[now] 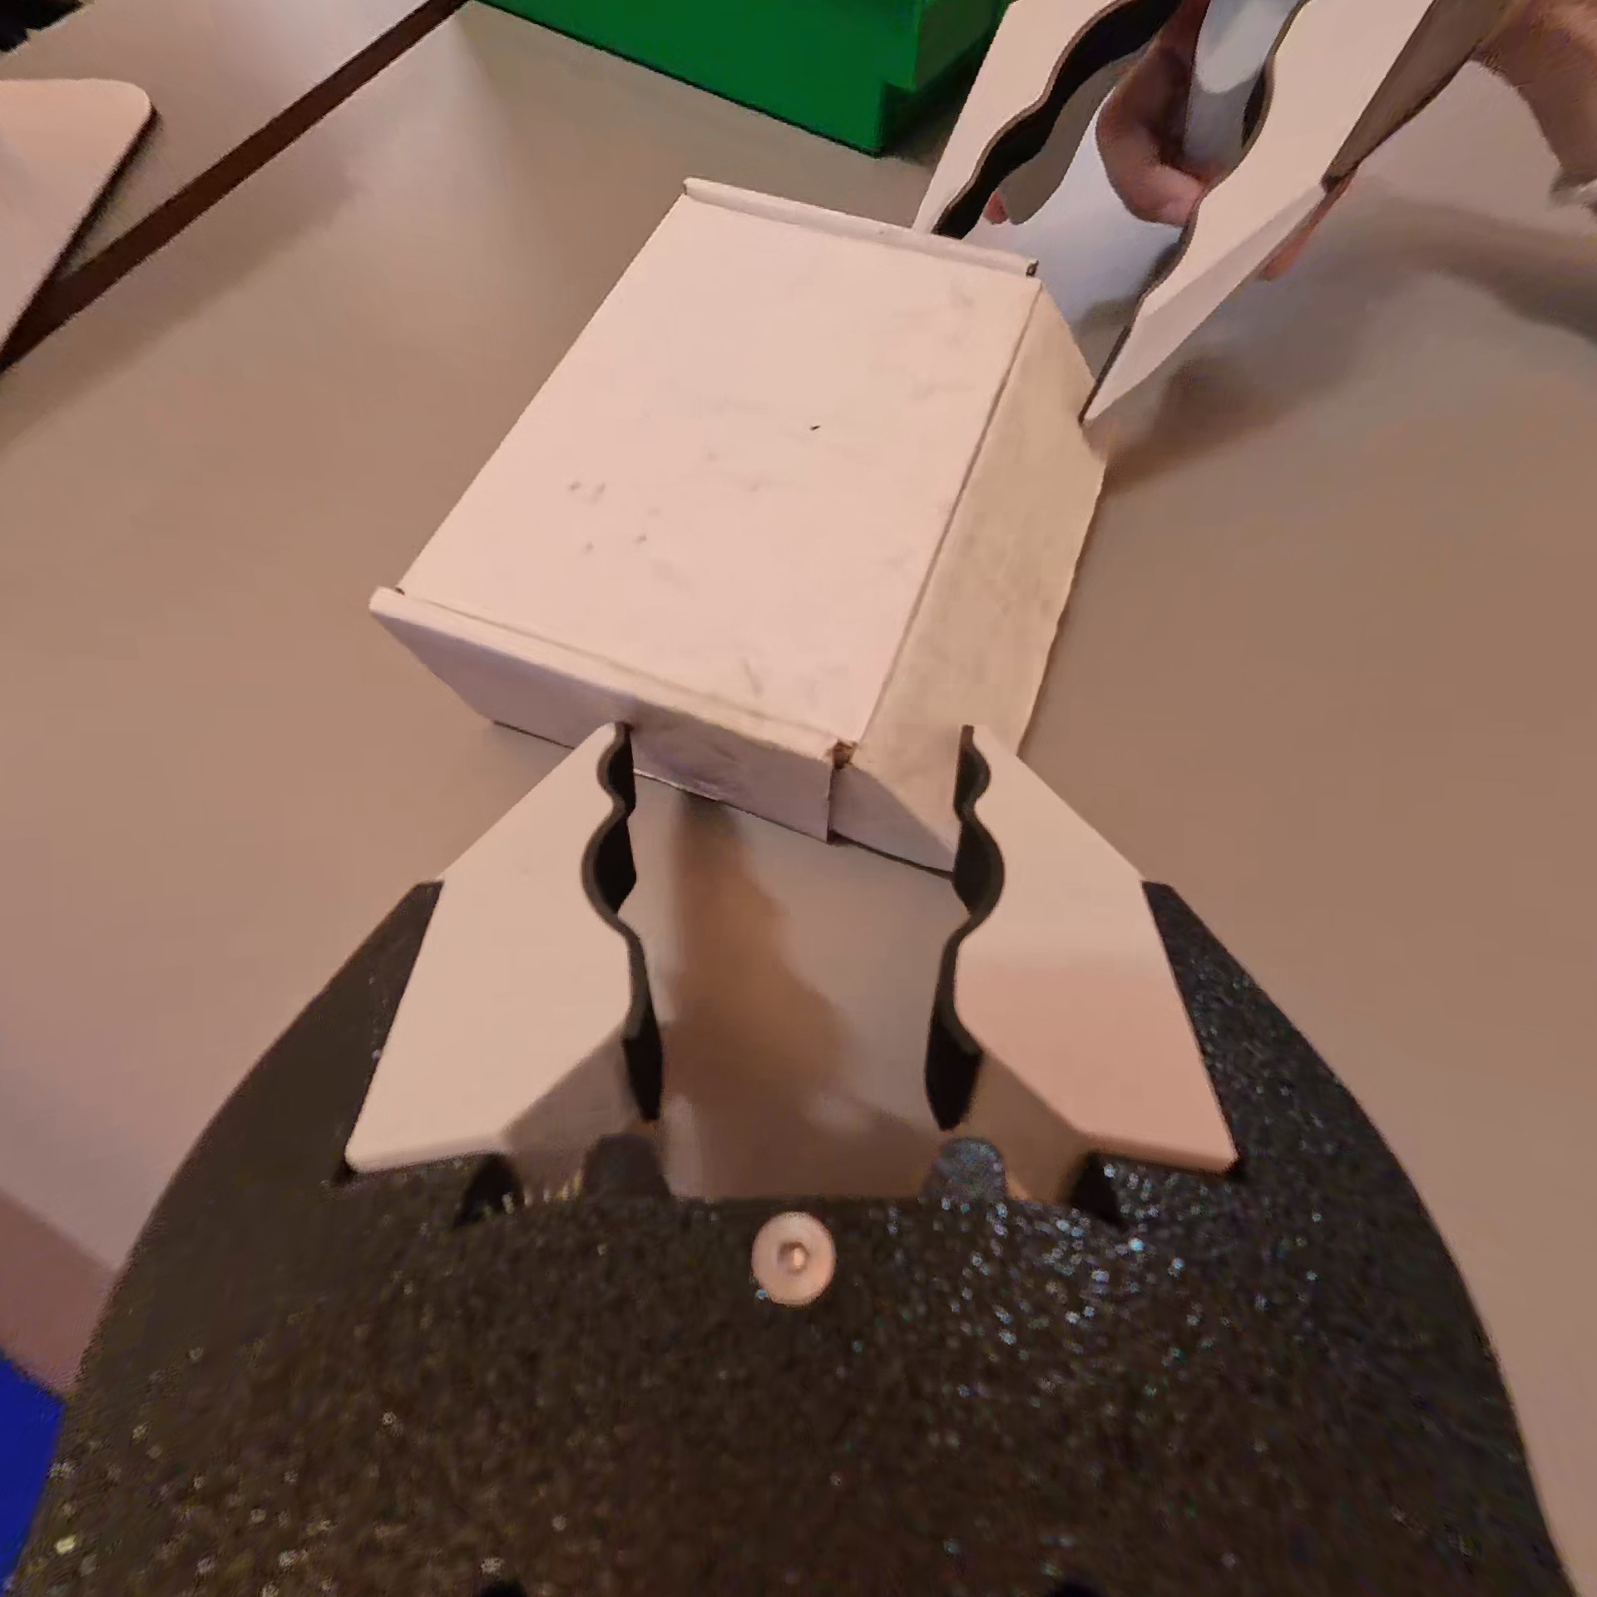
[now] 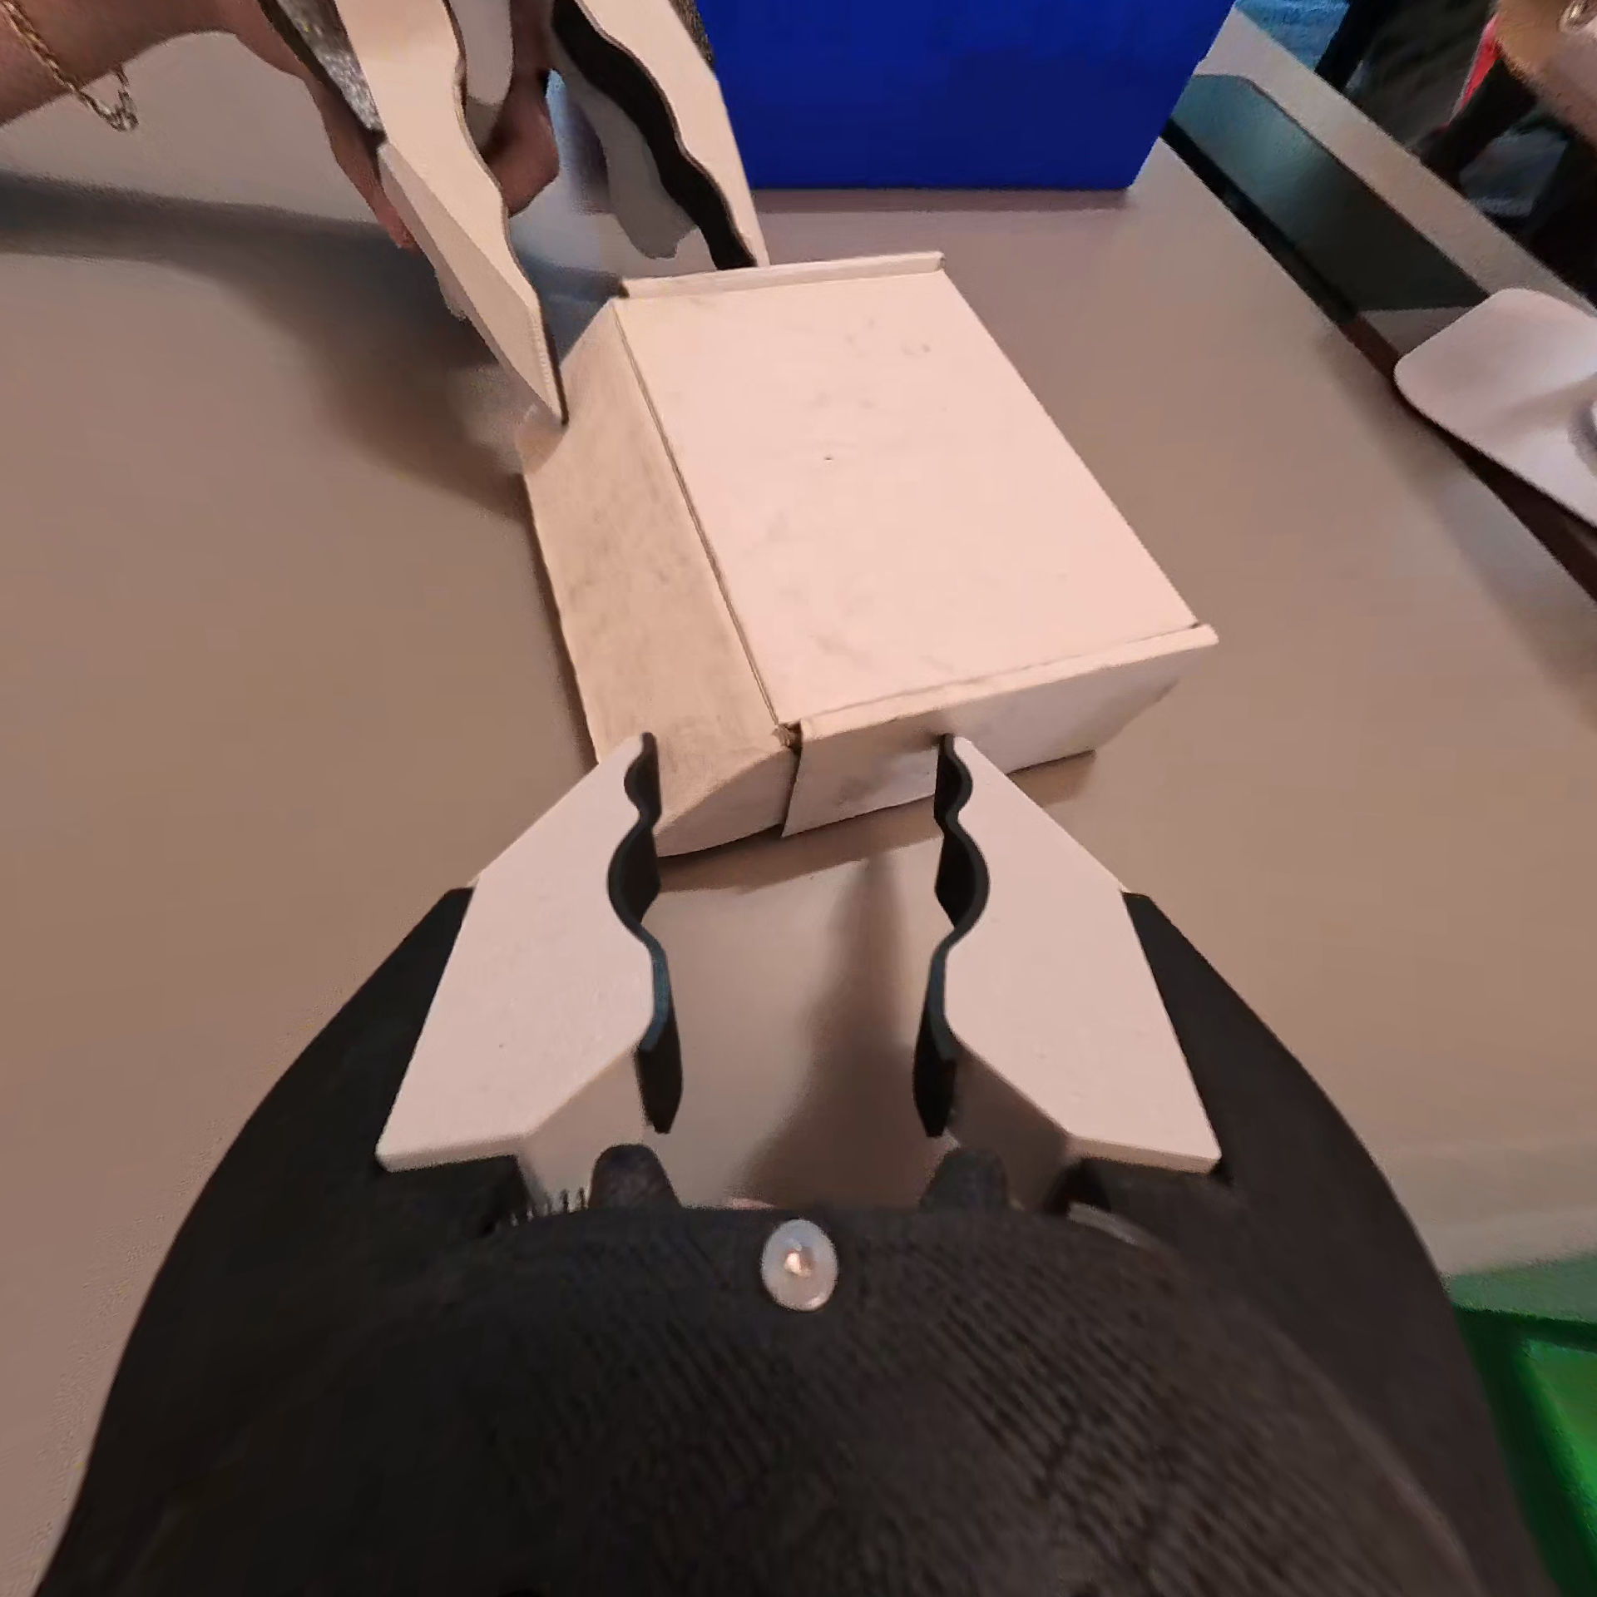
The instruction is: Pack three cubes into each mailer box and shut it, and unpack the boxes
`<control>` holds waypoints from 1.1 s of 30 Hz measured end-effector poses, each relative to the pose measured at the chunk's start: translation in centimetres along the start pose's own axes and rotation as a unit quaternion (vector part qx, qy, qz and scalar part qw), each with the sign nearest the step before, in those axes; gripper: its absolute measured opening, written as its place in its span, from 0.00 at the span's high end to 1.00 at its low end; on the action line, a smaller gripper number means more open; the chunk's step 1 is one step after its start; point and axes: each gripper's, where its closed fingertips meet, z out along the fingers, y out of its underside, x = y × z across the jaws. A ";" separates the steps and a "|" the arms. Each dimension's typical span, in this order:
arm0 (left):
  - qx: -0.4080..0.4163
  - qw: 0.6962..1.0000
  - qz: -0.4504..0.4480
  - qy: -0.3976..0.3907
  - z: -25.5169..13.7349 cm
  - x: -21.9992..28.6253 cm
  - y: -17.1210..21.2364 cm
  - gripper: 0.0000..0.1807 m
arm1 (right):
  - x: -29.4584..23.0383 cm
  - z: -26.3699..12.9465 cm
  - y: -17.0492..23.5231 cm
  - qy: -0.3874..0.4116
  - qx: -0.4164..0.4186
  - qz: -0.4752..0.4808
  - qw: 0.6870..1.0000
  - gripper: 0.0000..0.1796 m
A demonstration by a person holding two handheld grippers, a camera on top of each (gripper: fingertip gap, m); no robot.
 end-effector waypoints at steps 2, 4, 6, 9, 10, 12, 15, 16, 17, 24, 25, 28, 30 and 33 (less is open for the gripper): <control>-0.002 1.000 0.010 -0.015 0.2 -0.4 0.0 0.62 | 0.3 0.1 0.1 0.009 -0.002 -0.005 1.000 0.68; -0.006 0.999 0.021 -0.032 0.4 -0.6 0.0 0.64 | 0.6 0.2 0.2 0.022 -0.011 -0.018 1.000 0.70; -0.012 0.998 0.032 -0.051 0.5 -1.0 0.1 0.66 | 0.9 0.3 0.3 0.034 -0.014 -0.026 0.999 0.71; -0.008 0.997 0.034 -0.062 0.6 -1.1 0.1 0.66 | 1.1 0.4 0.4 0.048 -0.018 -0.037 0.998 0.72; -0.001 0.998 0.030 -0.060 0.6 -1.1 0.0 0.66 | 1.1 0.4 0.4 0.049 -0.018 -0.034 0.998 0.73; 0.016 0.998 0.021 -0.056 0.6 -1.1 0.0 0.65 | 1.1 0.3 0.3 0.050 -0.015 -0.033 0.998 0.72; 0.016 0.999 0.026 -0.026 0.7 -0.6 0.3 0.60 | 0.4 0.0 0.9 0.032 -0.019 -0.048 0.998 0.68; 0.011 0.999 0.028 -0.019 0.6 -0.6 0.4 0.59 | 0.5 -0.1 1.0 0.034 -0.019 -0.036 0.999 0.65; 0.005 0.999 0.027 -0.022 0.7 -0.9 0.5 0.56 | 0.6 -0.1 1.2 0.036 -0.023 -0.025 0.999 0.64; -0.016 0.999 0.040 -0.013 1.9 -1.3 0.6 0.63 | 0.7 0.7 2.5 0.042 -0.063 -0.052 0.996 0.70; -0.020 0.999 0.046 -0.018 2.0 -1.4 0.5 0.63 | 1.0 0.8 2.5 0.051 -0.068 -0.064 0.994 0.70; -0.022 0.998 0.052 -0.033 2.2 -1.7 0.5 0.65 | 1.4 0.8 2.6 0.063 -0.071 -0.064 0.993 0.73; -0.022 0.997 0.056 -0.043 2.3 -1.9 0.4 0.67 | 1.6 0.8 2.6 0.071 -0.069 -0.068 0.993 0.75; -0.026 0.996 0.063 -0.058 2.4 -2.1 0.4 0.68 | 2.0 0.9 2.6 0.084 -0.075 -0.081 0.990 0.78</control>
